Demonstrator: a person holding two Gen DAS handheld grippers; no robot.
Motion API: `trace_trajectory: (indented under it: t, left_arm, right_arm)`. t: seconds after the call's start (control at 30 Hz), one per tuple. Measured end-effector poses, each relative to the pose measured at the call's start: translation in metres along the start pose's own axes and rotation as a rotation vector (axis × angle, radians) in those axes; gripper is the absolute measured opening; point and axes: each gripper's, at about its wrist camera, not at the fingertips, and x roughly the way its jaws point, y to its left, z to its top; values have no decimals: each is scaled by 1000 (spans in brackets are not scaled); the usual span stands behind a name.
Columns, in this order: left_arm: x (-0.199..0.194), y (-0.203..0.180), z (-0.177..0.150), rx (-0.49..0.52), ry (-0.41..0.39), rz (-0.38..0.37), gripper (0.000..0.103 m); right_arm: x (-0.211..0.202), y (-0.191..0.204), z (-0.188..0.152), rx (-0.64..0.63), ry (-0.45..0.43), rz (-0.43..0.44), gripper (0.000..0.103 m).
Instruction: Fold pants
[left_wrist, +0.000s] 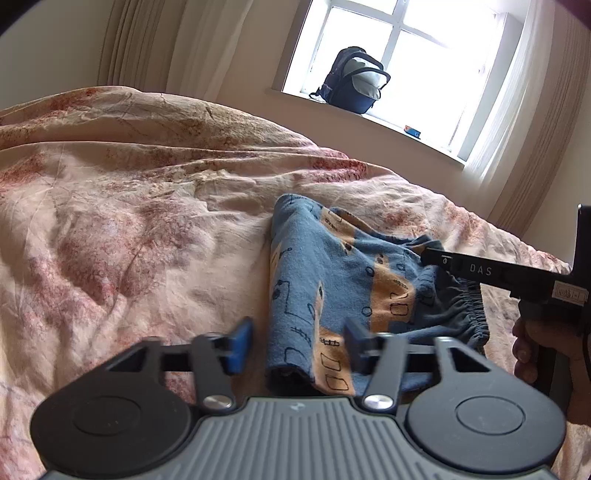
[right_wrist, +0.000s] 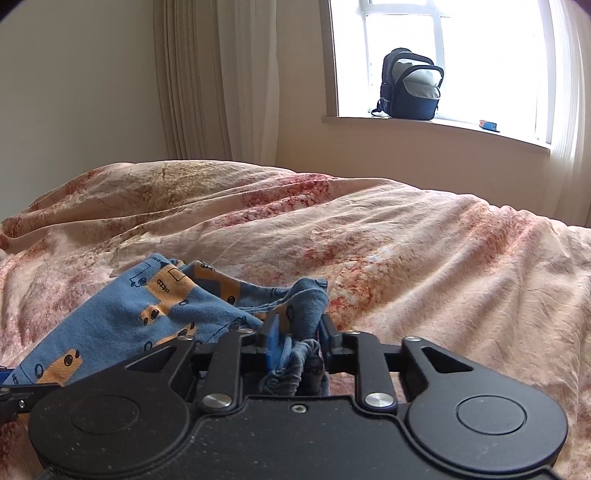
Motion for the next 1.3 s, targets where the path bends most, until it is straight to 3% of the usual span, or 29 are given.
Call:
trace_trajectory:
  t: [0.07, 0.17, 0.2, 0.3, 0.57, 0.87, 1.3]
  left_arm:
    - [-9, -2, 1, -6, -20, -7, 86]
    - [-27, -8, 2, -2, -63, -6, 98]
    - [-33, -11, 2, 6, -81, 4, 100]
    - [-53, -20, 1, 55, -128, 30, 103]
    - [-102, -32, -11, 76, -217, 114, 103]
    - [-144, -35, -38, 51, -200, 137, 103]
    - [-163, -38, -63, 86, -193, 192, 103]
  right_arm:
    - [-8, -1, -1, 17, -13, -3, 55]
    - [-27, -2, -2, 39, -48, 7, 79]
    - [-35, -1, -2, 40, -59, 7, 88]
    - [-60, 4, -3, 20, -93, 20, 101]
    - [-133, 19, -15, 6, -179, -27, 102]
    - [-208, 31, -48, 64, -198, -46, 102]
    - [-242, 39, -80, 38, -202, -75, 102]
